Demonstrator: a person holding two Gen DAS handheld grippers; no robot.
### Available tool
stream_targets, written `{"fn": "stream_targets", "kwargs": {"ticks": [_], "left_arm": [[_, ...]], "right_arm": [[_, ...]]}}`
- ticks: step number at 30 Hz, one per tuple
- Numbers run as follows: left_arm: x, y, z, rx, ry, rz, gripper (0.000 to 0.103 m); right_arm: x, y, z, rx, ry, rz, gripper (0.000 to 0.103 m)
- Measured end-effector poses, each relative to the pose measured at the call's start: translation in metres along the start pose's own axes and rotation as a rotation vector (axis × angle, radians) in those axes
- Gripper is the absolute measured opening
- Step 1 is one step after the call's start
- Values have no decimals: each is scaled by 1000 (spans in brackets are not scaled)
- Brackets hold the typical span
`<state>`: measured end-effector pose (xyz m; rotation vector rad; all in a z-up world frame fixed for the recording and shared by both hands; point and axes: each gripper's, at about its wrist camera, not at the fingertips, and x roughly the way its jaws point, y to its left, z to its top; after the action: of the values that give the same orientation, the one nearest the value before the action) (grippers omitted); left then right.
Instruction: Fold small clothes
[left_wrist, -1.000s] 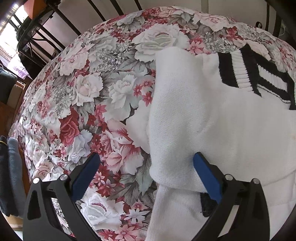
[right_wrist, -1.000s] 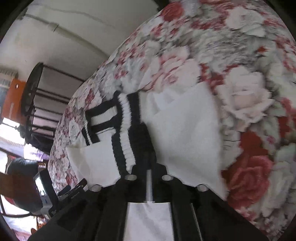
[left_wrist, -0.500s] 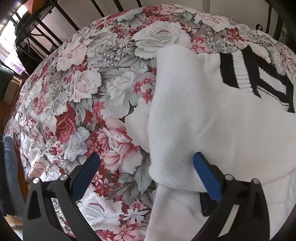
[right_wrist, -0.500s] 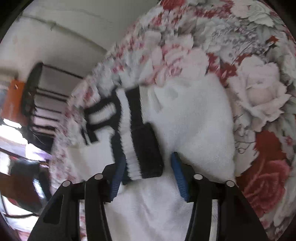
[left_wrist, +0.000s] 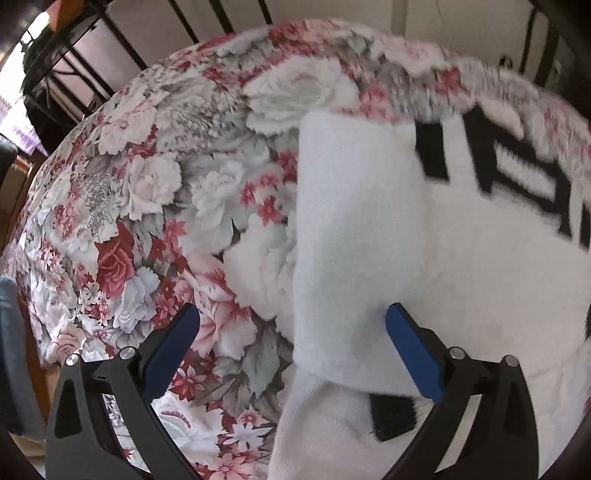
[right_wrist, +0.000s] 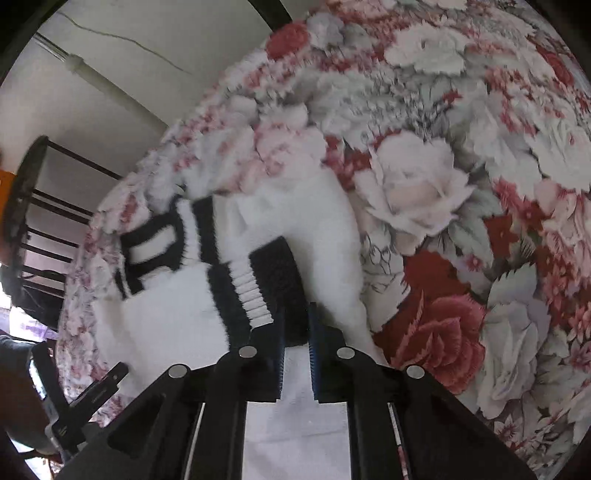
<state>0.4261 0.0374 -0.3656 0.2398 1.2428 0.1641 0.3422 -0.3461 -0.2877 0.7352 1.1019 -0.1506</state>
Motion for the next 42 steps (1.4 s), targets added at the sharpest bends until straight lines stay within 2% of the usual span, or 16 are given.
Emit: {"fn": "stream_targets", "kwargs": {"ticks": [2,5,8,10,12,14,17,20,24,26,28,32,34,38,40,42], "left_arm": [[9,-6,-6,45,13,34,99],[4,7,-5,-22,32,5,99],[-24,24,1,-83,-64,-6,99],[-28,27,4,-84,-98,51,99],[1,23,3,-59,6,112,99],[31,21,-2,-72,95,79,99],[18,25,1,-122,77,73,99],[-6,24,5,-126,-23,132,99],[27,10,-4,-48,70,206,99],[32,11,-7,-56,60,189,99],[26,9,-4,-59,66,189,99],[-5,20,0,-60,-34,56,98],[4,4,-6,24,-9,119,99],[9,-14,-22,94,-27,191,99],[-7,-11,-25,97,-11,139,98],[-28,0,-37,67,-1,-18,98]], "right_arm": [[0,4,-3,-15,-13,-34,12],[-6,11,-8,-42,-30,-68,12],[-22,12,-9,-64,-56,-60,12],[-29,11,-10,-93,-69,-77,12],[-21,4,-9,-106,-36,-116,11],[-6,-6,-7,-112,29,-111,13],[-25,-9,-1,-35,-9,-53,18],[-44,12,3,-120,-113,-29,20],[-20,34,-3,-168,-42,13,19],[10,35,-7,-192,56,-44,23],[13,32,-6,-183,50,-59,18],[-11,41,-2,-187,9,-11,33],[-4,43,-8,-233,54,-56,54],[0,47,-22,-346,87,-113,54],[-15,46,-23,-301,90,-76,54],[-35,38,-27,-251,106,16,54]]}}
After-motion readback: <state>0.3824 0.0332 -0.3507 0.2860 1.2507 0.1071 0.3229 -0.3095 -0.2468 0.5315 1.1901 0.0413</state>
